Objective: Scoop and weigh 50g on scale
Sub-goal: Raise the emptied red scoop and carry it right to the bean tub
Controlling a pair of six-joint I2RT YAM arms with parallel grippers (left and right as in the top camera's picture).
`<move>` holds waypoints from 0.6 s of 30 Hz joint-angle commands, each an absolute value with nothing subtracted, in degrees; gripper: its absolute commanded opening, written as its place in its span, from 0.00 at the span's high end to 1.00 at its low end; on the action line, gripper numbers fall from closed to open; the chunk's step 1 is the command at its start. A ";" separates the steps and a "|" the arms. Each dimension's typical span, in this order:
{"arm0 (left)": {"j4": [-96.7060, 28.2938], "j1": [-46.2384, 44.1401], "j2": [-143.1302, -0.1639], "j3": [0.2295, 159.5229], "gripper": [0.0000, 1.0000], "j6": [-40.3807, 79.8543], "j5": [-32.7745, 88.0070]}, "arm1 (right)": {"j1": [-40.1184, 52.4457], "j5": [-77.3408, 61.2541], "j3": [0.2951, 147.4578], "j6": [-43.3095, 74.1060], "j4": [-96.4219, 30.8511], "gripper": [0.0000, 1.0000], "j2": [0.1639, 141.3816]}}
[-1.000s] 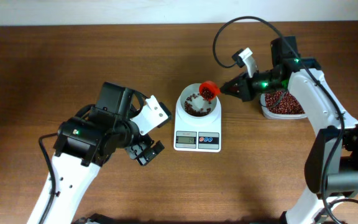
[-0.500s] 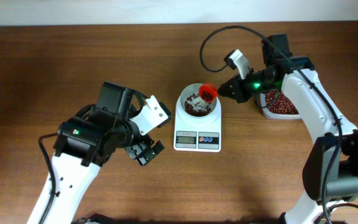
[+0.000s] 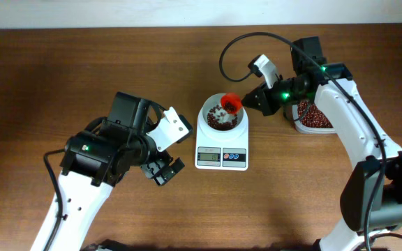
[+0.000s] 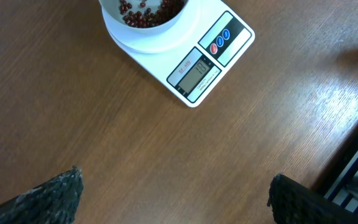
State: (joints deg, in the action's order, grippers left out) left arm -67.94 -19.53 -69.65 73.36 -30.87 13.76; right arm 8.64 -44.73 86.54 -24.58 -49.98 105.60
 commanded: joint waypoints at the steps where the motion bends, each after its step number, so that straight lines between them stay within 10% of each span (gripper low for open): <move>1: -67.83 -19.33 -69.54 74.08 0.01 -31.77 14.81 | 10.07 -40.53 87.46 -22.02 -48.27 0.96 103.59; 18: -67.83 -19.33 -69.54 74.08 0.01 -31.77 14.81 | 13.23 -37.60 87.46 -25.50 -50.74 0.96 101.30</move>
